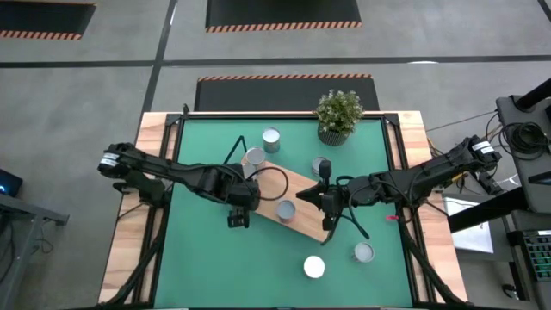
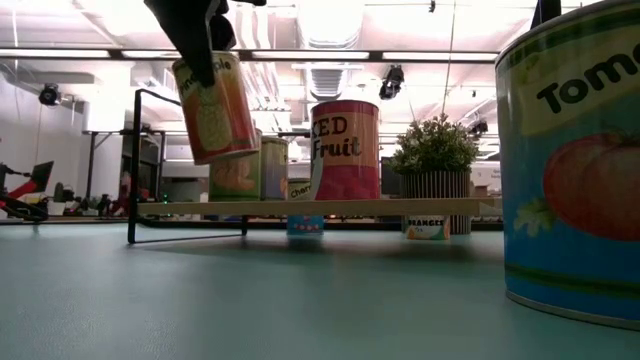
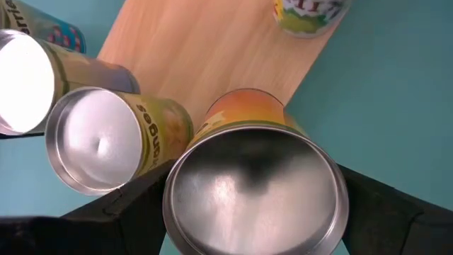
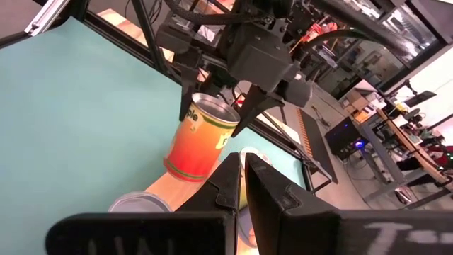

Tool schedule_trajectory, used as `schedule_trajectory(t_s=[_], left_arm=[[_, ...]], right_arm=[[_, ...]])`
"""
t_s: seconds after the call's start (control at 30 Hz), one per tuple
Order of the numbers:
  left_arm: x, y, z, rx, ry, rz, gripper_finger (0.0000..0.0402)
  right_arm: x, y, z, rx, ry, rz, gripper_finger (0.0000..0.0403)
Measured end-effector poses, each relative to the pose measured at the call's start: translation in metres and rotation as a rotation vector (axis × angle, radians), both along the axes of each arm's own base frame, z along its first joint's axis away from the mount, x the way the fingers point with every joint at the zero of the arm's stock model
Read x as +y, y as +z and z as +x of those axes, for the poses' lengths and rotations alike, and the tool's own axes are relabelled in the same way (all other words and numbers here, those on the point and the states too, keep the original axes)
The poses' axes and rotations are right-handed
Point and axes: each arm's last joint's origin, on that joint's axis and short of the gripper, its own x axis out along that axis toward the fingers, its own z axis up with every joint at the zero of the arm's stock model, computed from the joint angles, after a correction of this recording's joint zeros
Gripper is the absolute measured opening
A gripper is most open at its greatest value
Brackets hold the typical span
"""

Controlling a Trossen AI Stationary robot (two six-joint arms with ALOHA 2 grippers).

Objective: Pick and place cans onto a shelf
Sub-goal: Put the canned pineapple on the shelf

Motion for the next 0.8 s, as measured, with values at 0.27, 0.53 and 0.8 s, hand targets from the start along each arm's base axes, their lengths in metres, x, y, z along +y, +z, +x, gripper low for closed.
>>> schedule_trajectory(t_s=[0.27, 0.53, 0.8], left_arm=[[0.000, -0.004, 0.002, -0.022, 0.010, -0.004, 0.0308], [0.001, -0.016, 0.000, 0.003, 0.020, 0.000, 0.0308], [0.002, -0.021, -0.002, 0.012, 0.045, 0.026, 0.0308]], right_arm=[[0.000, 0.000, 0.000, 0.003, -0.001, 0.002, 0.0013], [0.000, 0.000, 0.000, 0.003, -0.001, 0.002, 0.0013], [0.000, 0.000, 0.000, 0.003, -0.001, 0.002, 0.0013]])
